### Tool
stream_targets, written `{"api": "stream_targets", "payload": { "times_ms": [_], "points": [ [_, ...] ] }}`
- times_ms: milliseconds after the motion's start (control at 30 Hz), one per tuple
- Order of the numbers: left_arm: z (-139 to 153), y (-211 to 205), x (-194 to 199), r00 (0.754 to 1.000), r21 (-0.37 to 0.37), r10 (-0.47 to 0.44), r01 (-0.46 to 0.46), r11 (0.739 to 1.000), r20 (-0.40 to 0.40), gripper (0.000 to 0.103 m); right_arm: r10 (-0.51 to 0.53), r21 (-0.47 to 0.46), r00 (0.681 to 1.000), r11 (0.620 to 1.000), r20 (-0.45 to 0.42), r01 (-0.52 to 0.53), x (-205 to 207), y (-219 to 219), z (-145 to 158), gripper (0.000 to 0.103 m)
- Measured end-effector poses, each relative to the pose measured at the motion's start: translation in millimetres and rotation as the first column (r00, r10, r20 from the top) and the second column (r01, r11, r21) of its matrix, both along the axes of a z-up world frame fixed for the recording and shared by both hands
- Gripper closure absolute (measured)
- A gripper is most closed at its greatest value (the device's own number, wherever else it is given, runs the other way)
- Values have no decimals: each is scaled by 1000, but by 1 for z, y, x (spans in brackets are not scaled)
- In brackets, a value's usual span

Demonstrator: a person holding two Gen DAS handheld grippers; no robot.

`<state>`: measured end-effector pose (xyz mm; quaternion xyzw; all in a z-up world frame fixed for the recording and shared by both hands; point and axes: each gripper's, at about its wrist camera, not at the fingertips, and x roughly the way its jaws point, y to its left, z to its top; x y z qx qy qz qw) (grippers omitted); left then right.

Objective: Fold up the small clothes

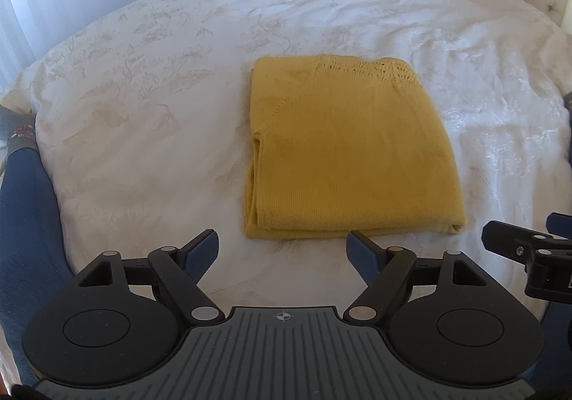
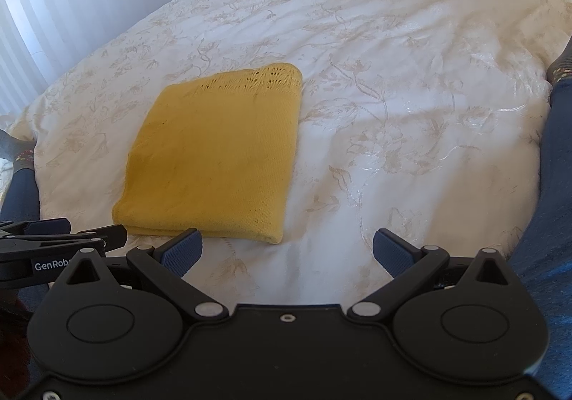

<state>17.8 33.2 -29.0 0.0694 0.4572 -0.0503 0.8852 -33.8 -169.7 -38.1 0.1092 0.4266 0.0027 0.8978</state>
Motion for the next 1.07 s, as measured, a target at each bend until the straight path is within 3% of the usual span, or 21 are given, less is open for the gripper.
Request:
{"api": "stream_targets", "payload": {
  "times_ms": [1067],
  "points": [
    [-5,-5,2,1000,-2,-13,13,1000,-19,25,-12,34,999,999,-39,14,6,1,-8,1]
  ]
}}
